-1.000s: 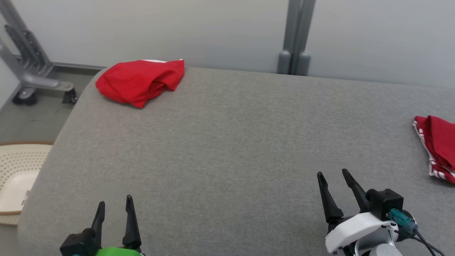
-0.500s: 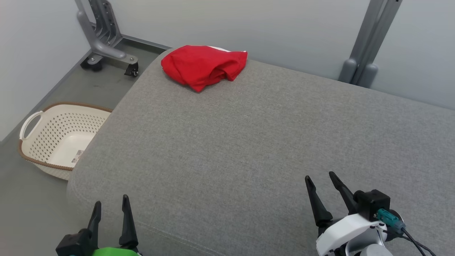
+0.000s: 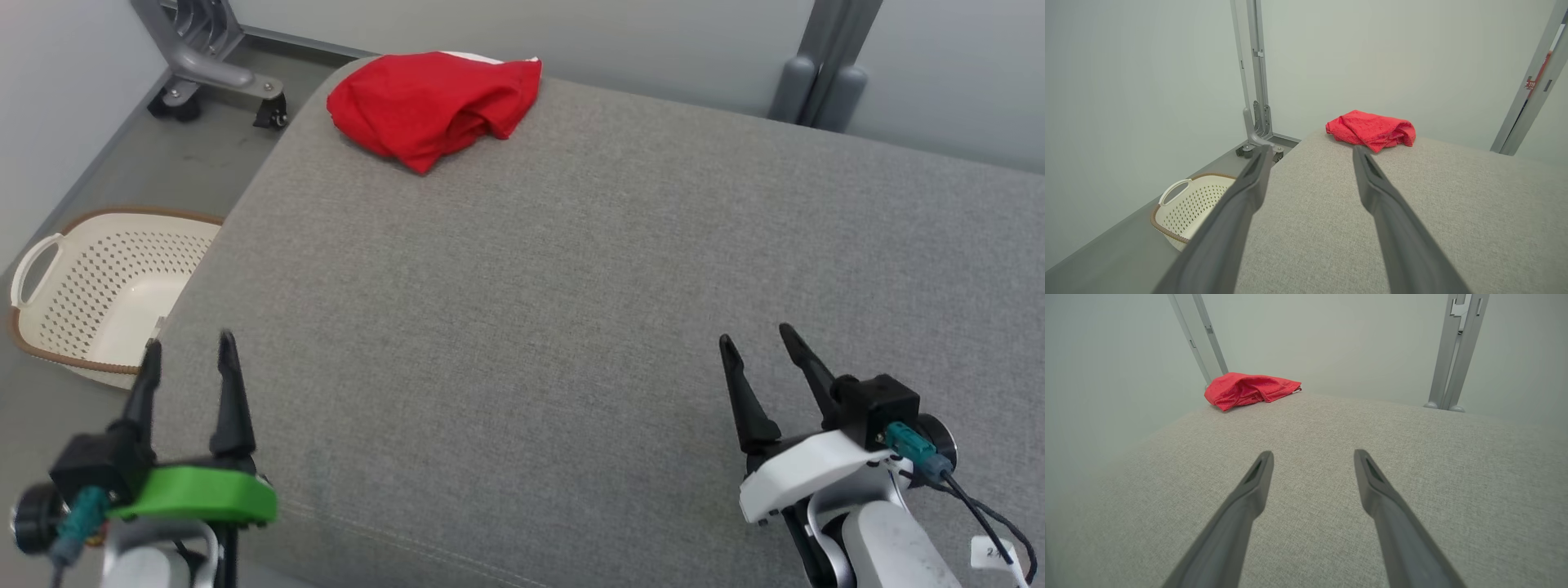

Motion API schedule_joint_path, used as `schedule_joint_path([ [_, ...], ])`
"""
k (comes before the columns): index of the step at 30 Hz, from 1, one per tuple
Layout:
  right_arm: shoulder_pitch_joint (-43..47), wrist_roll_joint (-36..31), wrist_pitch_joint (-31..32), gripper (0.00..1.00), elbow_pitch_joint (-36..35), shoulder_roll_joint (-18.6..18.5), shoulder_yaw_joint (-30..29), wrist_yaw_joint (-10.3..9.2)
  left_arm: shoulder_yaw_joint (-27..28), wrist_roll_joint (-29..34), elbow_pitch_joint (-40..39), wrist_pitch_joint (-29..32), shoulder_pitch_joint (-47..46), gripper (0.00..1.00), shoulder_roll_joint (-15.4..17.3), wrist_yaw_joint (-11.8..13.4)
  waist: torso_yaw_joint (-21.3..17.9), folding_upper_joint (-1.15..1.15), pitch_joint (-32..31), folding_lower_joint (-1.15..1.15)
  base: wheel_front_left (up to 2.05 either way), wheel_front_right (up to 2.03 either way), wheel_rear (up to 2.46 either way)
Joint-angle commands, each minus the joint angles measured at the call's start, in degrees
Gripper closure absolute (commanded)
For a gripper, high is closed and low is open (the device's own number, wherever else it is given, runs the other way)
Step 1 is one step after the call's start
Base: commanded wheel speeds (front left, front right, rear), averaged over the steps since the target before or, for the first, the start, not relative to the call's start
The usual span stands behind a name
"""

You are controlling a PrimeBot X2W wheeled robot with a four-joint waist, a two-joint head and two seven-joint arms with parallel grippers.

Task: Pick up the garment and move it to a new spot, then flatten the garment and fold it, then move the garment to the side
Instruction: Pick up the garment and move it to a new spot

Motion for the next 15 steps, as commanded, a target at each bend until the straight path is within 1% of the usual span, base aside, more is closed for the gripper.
schedule_joint_path([
  [1,-1.6,-0.98,0.51,0.0,-1.0,-0.23,-0.45,-0.09,0.37,0.73,-1.05,0.68,-3.57,0.0,1.56,-0.72,-3.47,0.0,4.57,0.0,0.0,0.0,0.0],
  [6,-4.85,-3.98,2.54,0.0,-5.24,-0.24,-1.42,-0.09,2.14,1.97,-2.21,5.88,-16.75,0.0,8.42,-2.19,-7.44,0.0,10.32,0.0,0.0,0.0,0.0],
  [10,-7.25,-6.25,4.31,0.0,-9.22,-0.24,-2.41,-0.09,2.63,2.58,0.63,11.49,-28.2,0.0,13.51,-4.11,-10.54,0.0,15.4,0.0,0.0,0.0,0.0],
  [12,-8.15,-7.43,5.27,0.0,-11.73,-0.23,-2.88,-0.09,3.23,1.77,3.33,13.95,-33.83,0.0,14.99,-4.65,-11.88,0.0,18.16,0.0,0.0,0.0,0.0],
  [15,-9.01,-8.74,6.55,0.0,-15.45,-0.23,-3.51,-0.09,3.52,1.13,8.07,16.59,-41.01,0.0,16.31,-5.08,-13.45,0.0,21.79,0.0,0.0,0.0,0.0],
])
